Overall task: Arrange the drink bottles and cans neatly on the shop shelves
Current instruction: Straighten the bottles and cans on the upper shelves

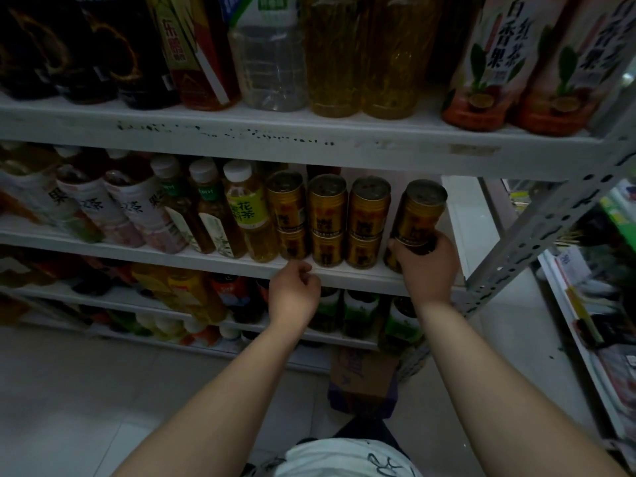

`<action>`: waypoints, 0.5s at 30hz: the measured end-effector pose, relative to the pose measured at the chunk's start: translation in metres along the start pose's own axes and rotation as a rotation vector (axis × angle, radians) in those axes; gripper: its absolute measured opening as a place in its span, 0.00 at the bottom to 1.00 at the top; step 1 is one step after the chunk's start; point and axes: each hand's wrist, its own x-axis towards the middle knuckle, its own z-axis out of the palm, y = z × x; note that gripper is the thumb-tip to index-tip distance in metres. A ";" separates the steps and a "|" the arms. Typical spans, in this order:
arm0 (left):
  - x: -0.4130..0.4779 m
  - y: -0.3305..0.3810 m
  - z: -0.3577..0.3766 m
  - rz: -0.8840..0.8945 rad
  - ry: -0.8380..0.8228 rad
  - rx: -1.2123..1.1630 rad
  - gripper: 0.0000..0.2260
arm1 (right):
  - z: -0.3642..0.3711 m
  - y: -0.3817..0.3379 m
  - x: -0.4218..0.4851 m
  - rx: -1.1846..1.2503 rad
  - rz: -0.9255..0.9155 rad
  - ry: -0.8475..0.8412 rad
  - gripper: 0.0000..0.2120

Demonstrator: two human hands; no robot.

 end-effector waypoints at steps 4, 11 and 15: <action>-0.004 -0.004 -0.006 0.014 -0.024 0.023 0.06 | -0.007 -0.003 0.006 0.018 -0.040 -0.153 0.15; -0.005 -0.016 -0.010 0.038 -0.083 0.073 0.06 | -0.016 0.004 0.014 0.023 0.095 -0.336 0.32; -0.005 -0.021 -0.009 0.082 -0.127 0.093 0.06 | -0.013 0.001 0.012 0.057 0.127 -0.339 0.32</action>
